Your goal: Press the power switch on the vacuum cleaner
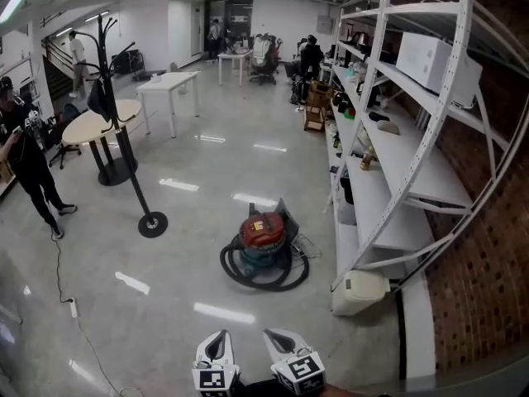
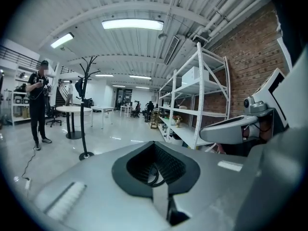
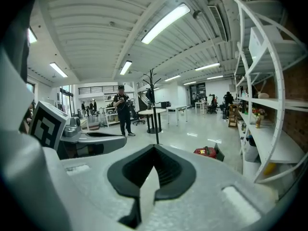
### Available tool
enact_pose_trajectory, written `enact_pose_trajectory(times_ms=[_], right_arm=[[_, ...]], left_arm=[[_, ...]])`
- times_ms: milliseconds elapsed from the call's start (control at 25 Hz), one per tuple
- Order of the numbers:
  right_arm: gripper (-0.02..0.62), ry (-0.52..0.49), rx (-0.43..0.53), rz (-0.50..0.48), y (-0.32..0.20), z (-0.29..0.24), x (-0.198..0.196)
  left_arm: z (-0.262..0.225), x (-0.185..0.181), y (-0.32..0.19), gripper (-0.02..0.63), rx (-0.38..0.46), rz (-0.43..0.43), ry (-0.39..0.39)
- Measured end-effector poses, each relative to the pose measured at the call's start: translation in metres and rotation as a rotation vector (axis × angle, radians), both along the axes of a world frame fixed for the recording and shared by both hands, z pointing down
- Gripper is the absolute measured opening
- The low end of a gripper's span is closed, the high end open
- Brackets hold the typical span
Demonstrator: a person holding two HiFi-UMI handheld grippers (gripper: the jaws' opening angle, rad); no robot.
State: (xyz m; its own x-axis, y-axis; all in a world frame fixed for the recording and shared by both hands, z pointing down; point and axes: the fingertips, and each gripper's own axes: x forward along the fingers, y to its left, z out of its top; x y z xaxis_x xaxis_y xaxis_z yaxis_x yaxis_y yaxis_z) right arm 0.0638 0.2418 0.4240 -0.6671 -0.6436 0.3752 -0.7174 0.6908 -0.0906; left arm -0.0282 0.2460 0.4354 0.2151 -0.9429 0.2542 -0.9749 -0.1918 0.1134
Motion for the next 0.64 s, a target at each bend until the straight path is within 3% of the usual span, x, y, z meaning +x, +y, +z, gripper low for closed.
enact_pose_trajectory(times_ms=[160, 640], right_arm=[[-0.009, -0.005, 0.013, 0.081, 0.0, -0.004, 0.014], [-0.009, -0.005, 0.012, 0.079, 0.01, -0.001, 0.023]], left_arm=[[0.001, 0.009, 0.001, 0.016, -0.003, 0.044, 0.0], [-0.001, 0.024, 0.005, 0.016, -0.006, 0.086, 0.003]])
